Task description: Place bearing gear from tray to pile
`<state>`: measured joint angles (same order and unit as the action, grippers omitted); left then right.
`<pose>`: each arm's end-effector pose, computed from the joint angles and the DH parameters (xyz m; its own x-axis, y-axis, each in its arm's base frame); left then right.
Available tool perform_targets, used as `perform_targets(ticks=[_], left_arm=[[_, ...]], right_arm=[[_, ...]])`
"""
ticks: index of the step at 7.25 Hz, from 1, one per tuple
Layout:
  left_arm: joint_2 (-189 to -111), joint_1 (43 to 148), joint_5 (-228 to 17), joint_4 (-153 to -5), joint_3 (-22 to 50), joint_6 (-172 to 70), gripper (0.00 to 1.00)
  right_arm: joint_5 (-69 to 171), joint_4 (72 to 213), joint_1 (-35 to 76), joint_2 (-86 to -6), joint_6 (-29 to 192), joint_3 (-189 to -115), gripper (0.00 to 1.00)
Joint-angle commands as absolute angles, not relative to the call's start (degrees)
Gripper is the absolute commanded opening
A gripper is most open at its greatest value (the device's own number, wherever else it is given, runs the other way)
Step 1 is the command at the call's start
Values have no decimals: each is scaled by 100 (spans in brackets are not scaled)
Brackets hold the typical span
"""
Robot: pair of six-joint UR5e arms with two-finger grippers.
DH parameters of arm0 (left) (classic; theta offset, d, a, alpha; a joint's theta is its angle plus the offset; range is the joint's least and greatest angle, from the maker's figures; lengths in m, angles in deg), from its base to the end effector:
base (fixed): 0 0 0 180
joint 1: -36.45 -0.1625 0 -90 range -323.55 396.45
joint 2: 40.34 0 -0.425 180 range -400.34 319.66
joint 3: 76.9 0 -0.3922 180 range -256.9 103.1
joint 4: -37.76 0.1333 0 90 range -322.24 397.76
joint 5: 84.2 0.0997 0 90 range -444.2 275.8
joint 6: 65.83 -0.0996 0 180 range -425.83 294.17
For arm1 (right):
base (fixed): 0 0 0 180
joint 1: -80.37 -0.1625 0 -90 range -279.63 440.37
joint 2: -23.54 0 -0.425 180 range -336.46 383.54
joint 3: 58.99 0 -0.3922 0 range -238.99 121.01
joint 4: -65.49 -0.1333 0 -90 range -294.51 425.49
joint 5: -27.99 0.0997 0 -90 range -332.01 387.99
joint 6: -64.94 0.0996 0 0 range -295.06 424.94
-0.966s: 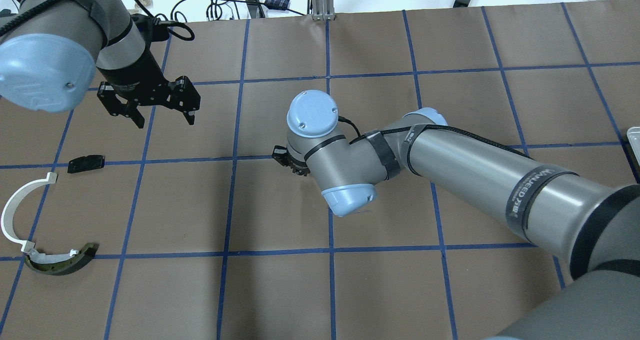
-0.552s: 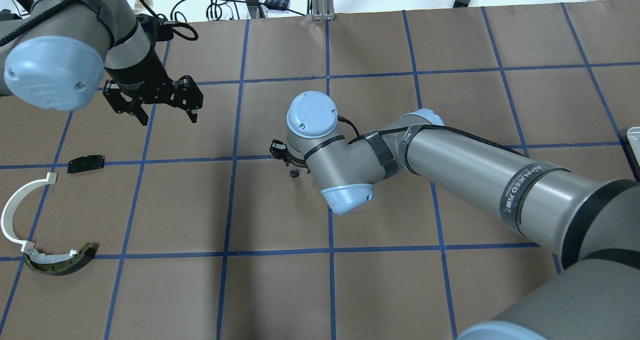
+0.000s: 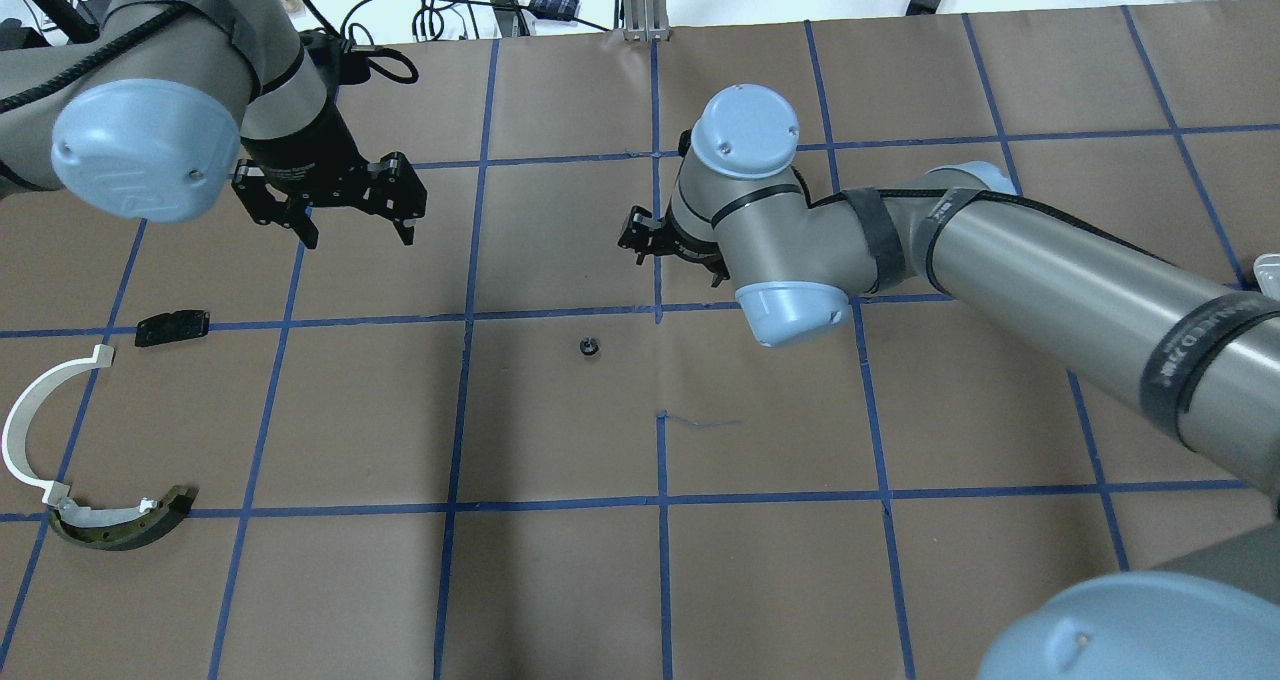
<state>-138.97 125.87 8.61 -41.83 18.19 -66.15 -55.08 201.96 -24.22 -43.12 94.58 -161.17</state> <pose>-0.1230 -0.5398 0.3846 -0.9988 -0.0017 -0.0486 -0.0045 0.9983 0.0580 0.2928 -0.5482 0.2467 -0.9523 0.2333 -0.1969 0.2573 0.9604 -0.1065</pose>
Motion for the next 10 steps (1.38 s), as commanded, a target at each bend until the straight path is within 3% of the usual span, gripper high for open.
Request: perform_targets(ticks=[1, 5, 10], left_arm=[[-14263, 13083, 836, -3706, 1828, -6626, 100], [-15220, 13716, 405, -2737, 1837, -6688, 100], [-15828, 14078, 238, -2526, 2117, -6758, 100]], right_arm=[[-5516, 18842, -1460, -4878, 7881, -15780, 100], [-5525, 17135, -341, -4977, 6556, -14410, 100], [-6015, 16025, 872, -4959, 4949, -13563, 100]])
